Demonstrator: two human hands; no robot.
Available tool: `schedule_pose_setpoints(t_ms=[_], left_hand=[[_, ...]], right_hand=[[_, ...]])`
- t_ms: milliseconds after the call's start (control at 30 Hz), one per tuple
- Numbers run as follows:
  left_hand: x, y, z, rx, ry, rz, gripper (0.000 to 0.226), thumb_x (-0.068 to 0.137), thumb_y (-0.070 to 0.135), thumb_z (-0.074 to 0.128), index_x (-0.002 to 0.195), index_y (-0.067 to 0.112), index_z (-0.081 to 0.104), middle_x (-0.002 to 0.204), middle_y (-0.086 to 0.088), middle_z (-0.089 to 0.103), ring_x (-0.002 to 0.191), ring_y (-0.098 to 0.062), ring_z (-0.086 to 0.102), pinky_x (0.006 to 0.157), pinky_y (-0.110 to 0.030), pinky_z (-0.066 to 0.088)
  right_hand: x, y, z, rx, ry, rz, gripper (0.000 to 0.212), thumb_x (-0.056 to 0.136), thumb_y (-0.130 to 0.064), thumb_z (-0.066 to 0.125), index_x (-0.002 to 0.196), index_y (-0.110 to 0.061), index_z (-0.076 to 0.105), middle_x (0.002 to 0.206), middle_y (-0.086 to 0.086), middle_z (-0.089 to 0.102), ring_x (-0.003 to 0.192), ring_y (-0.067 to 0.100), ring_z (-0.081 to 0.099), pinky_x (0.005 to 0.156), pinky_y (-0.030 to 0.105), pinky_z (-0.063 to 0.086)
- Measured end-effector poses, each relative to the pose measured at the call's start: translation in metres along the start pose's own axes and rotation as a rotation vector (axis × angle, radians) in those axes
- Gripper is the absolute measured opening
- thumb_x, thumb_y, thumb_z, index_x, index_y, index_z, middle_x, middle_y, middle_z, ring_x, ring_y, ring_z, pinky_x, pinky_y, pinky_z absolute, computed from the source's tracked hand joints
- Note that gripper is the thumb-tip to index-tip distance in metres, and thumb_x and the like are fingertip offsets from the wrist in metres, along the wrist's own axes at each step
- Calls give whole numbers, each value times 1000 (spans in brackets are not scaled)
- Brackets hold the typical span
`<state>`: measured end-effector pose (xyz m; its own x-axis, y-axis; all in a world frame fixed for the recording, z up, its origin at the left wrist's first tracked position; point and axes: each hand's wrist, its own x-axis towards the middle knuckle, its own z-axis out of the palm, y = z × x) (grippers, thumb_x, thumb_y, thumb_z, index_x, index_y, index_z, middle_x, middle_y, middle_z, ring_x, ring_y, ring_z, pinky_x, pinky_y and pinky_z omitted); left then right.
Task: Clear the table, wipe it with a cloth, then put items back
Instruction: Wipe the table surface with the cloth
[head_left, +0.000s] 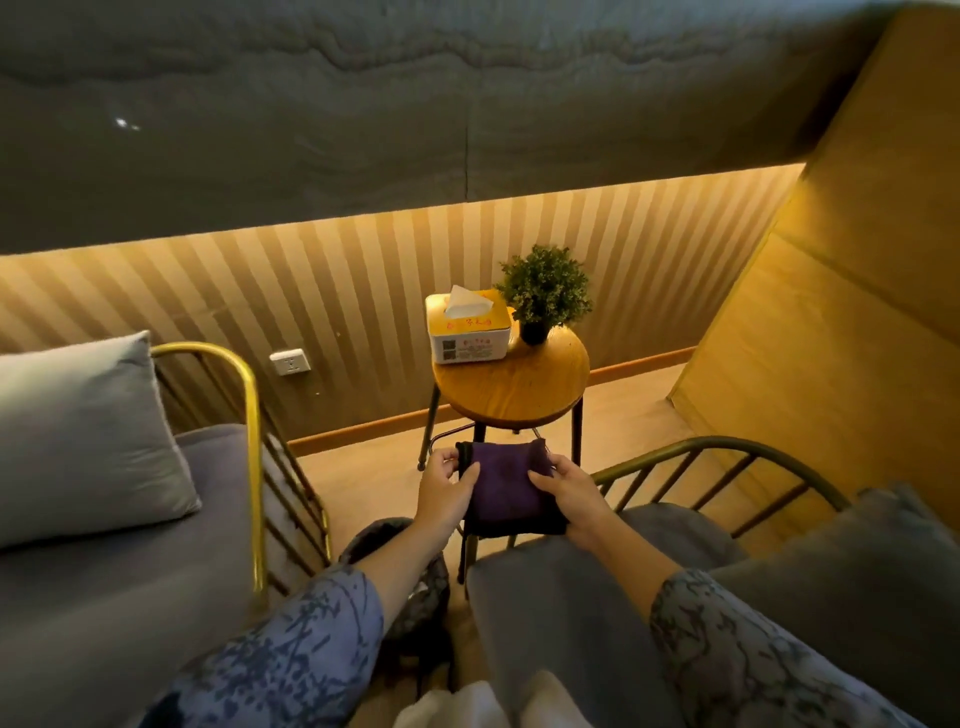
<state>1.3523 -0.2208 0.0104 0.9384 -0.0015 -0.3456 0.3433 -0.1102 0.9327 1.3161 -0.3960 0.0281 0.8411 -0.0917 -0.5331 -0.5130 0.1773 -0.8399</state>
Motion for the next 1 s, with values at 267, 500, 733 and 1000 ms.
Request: schedule_pose_setpoints(t_ms=[267, 500, 733, 1000], left_hand=[[-109, -62, -64, -139, 258, 23, 45, 95, 9, 57, 130, 25, 34, 135, -5, 53, 113, -17, 57, 82, -31, 57], [-232, -121, -162, 56, 584, 129, 34, 92, 3, 55, 119, 24, 53, 120, 3, 60, 115, -12, 57, 98, -33, 51], [-362, -202, -206, 61, 913, -117, 31, 97, 6, 49, 119, 17, 67, 122, -3, 64, 111, -17, 60, 96, -30, 51], [-475, -268, -177, 265, 930, -244, 61, 91, 16, 56, 148, 9, 35, 152, -7, 34, 138, -21, 36, 112, -23, 28]], right_hand=[[-54, 53, 50, -148, -206, 39, 26, 93, -8, 61, 113, -24, 58, 117, 8, 65, 107, 30, 64, 89, 55, 54], [-99, 115, 164, -380, -503, 114, 36, 86, 8, 62, 121, -2, 57, 119, 16, 64, 98, 24, 63, 83, 36, 56], [-170, 199, 255, -813, -847, -9, 24, 86, 3, 63, 109, -5, 61, 102, 13, 68, 97, 25, 65, 86, 40, 56], [-250, 274, 260, -1090, -1079, -110, 25, 88, 1, 58, 105, -18, 63, 103, 6, 69, 95, 19, 66, 80, 32, 58]])
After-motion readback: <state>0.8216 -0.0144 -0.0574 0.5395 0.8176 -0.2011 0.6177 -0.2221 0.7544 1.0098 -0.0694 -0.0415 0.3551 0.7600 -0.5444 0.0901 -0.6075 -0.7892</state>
